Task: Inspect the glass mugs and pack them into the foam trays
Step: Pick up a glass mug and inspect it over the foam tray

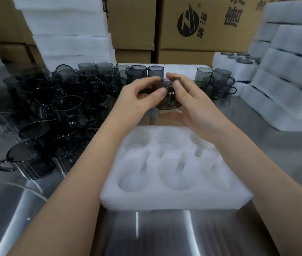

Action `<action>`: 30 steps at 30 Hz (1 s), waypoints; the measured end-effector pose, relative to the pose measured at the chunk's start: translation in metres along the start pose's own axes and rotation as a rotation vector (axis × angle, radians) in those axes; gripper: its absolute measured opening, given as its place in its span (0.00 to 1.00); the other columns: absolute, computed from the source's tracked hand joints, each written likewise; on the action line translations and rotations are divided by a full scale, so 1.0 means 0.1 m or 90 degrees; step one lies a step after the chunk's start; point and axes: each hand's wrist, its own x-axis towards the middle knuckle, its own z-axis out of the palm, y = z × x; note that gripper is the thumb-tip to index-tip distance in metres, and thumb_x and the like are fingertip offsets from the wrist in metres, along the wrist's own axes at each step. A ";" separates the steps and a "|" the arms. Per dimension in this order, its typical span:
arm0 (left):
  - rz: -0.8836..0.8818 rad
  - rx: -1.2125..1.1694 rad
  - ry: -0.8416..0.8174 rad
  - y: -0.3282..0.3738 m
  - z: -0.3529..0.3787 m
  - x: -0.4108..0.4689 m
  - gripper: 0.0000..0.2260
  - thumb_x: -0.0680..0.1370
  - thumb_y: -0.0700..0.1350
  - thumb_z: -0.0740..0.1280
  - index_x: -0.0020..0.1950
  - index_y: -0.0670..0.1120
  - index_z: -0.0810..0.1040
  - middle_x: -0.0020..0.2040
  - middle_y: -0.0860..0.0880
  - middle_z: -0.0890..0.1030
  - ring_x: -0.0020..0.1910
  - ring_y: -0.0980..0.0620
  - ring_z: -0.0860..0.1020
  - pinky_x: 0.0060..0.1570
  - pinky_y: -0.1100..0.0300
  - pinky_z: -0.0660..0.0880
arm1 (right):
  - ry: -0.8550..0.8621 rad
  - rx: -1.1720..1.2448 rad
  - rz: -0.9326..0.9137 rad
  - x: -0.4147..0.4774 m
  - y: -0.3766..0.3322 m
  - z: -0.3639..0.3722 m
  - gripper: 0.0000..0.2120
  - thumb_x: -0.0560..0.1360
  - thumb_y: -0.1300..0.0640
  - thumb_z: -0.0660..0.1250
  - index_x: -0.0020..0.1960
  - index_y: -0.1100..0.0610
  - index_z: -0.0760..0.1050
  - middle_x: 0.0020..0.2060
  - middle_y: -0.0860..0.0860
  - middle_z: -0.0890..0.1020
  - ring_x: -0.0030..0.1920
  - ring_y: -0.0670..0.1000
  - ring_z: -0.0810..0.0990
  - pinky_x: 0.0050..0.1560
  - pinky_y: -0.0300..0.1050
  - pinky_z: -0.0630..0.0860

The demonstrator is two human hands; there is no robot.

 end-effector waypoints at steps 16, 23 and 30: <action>-0.123 0.043 0.014 0.05 0.12 0.00 0.26 0.61 0.52 0.78 0.54 0.45 0.75 0.49 0.42 0.84 0.49 0.46 0.84 0.54 0.46 0.80 | 0.165 -0.152 -0.100 0.06 0.08 0.07 0.18 0.83 0.53 0.60 0.72 0.54 0.70 0.44 0.62 0.83 0.33 0.55 0.83 0.36 0.53 0.84; -0.132 -0.115 -0.012 -0.04 0.00 -0.03 0.25 0.68 0.40 0.73 0.65 0.40 0.76 0.62 0.41 0.79 0.59 0.42 0.80 0.61 0.43 0.76 | 0.120 -0.045 -0.068 0.04 0.07 0.03 0.16 0.84 0.56 0.57 0.70 0.52 0.72 0.43 0.53 0.82 0.38 0.58 0.79 0.36 0.46 0.81; -0.108 -0.230 -0.056 -0.08 -0.04 -0.02 0.20 0.77 0.30 0.65 0.68 0.40 0.71 0.59 0.41 0.81 0.59 0.45 0.79 0.55 0.53 0.79 | 0.081 0.145 0.039 0.03 0.03 -0.04 0.11 0.82 0.51 0.61 0.58 0.52 0.80 0.41 0.50 0.83 0.34 0.49 0.76 0.31 0.37 0.73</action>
